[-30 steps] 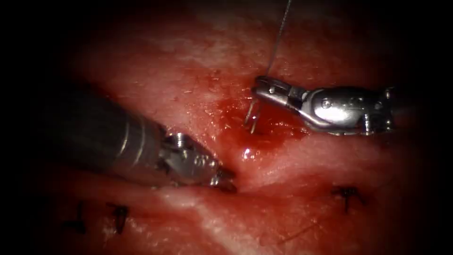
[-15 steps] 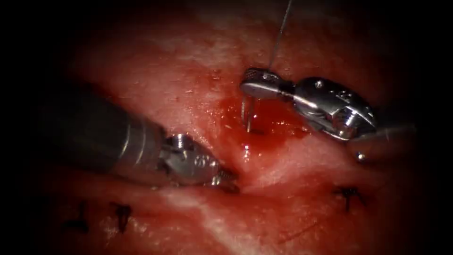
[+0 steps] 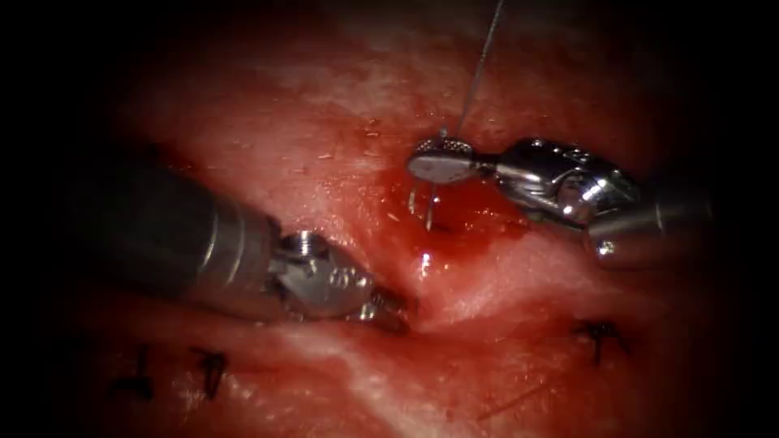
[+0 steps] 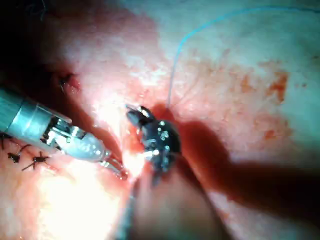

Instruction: Wound Closure

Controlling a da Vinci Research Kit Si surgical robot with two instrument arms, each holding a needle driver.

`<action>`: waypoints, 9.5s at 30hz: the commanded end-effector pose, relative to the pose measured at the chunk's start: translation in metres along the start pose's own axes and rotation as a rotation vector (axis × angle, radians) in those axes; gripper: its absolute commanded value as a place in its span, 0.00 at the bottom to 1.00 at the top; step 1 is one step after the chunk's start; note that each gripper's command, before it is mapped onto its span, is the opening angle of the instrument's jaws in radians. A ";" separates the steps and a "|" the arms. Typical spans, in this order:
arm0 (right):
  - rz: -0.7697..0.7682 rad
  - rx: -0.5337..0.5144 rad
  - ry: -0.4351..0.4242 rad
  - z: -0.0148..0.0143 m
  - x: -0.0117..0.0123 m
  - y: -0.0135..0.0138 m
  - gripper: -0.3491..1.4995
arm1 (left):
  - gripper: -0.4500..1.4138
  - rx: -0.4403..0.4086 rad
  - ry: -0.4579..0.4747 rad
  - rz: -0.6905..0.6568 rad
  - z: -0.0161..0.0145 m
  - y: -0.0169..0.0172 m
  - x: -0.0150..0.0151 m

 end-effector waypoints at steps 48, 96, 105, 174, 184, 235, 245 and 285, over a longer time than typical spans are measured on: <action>-0.346 -0.119 0.193 -0.0094 0.0027 0.0030 0.83 | 0.32 0.038 0.322 0.186 -0.0032 0.0006 0.0023; -0.621 -0.065 0.076 -0.0066 -0.0001 0.0024 0.70 | 0.00 -0.320 0.555 -0.188 -0.0097 0.0061 0.0086; -0.672 -0.014 0.019 -0.0065 -0.0014 0.0008 0.65 | 0.00 -0.431 0.569 -0.247 -0.0130 0.0080 0.0084; -0.888 -0.168 -0.075 -0.0016 -0.0025 -0.0100 0.89 | 0.00 0.036 0.657 -0.089 -0.0290 0.0013 0.0038; -0.919 -0.272 -0.136 0.0009 -0.0059 -0.0024 0.87 | 0.00 0.088 0.664 -0.089 -0.0289 -0.0002 0.0023; -0.935 -0.261 -0.103 -0.0005 -0.0055 -0.0054 0.88 | 0.00 0.108 0.687 -0.021 -0.0276 -0.0011 0.0012; -0.960 -0.196 -0.146 0.0016 -0.0078 -0.0037 0.00 | 0.00 0.109 0.689 -0.022 -0.0276 -0.0010 0.0012; -1.044 -0.205 -0.126 -0.0084 -0.0037 -0.0112 0.93 | 0.00 0.121 0.690 -0.006 -0.0263 -0.0014 0.0003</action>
